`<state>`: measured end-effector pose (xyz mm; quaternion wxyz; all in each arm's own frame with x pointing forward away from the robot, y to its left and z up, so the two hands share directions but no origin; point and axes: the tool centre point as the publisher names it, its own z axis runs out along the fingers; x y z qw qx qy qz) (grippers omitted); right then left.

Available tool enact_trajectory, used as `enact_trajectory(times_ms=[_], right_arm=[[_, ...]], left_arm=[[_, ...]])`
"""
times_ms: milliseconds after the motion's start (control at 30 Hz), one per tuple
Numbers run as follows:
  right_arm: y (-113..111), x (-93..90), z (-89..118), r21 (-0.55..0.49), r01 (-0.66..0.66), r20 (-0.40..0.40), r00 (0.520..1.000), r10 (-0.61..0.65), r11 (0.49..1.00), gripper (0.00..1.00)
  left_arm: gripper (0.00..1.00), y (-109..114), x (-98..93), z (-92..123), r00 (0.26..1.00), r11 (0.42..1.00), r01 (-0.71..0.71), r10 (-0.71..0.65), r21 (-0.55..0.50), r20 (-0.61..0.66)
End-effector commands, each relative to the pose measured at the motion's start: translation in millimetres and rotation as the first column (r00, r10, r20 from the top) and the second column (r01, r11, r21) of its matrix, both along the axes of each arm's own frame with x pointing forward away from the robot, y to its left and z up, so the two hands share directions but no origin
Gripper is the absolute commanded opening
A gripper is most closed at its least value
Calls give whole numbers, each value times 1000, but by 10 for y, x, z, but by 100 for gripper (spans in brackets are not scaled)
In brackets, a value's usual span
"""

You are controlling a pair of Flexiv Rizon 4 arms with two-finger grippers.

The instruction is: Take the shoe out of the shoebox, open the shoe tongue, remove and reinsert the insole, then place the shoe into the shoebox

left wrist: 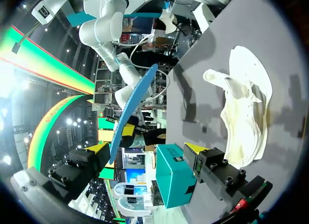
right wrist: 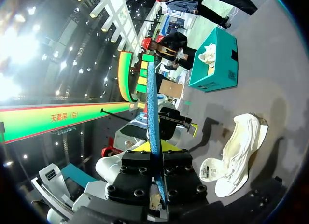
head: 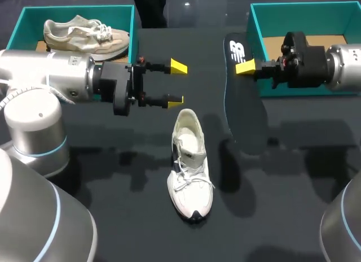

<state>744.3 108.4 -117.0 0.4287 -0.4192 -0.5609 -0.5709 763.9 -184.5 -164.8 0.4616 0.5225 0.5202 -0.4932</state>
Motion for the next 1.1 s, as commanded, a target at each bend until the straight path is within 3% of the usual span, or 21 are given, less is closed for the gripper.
enact_trajectory(times_ms=[33, 333, 400, 667, 900, 1100], right_arm=[[-5, 49, -10, 0, 7, -3, 1000, -7, 1000, 0], [28, 264, -177, -70, 112, -81, 990, -118, 991, 0], [28, 264, -177, -70, 112, -81, 990, -118, 991, 0], [28, 264, -177, -70, 112, -81, 990, -118, 991, 0], [341, 475, -301, -73, 72, -179, 980, -84, 995, 0], [478, 589, -373, -87, 39, -233, 971, -58, 995, 0]], left_arm=[[100, -32, 15, 10, 1000, 1000, -22, 22, -8, 11], [100, 57, 18, 115, 996, 998, -62, 63, -18, 59], [100, 105, 24, 176, 982, 994, -106, 101, 24, 161], [100, 105, 24, 176, 982, 994, -106, 101, 24, 161], [100, -71, 67, 67, 992, 999, -48, 47, 4, 114], [100, -188, 63, 65, 994, 1000, 3, -5, 17, 113]])
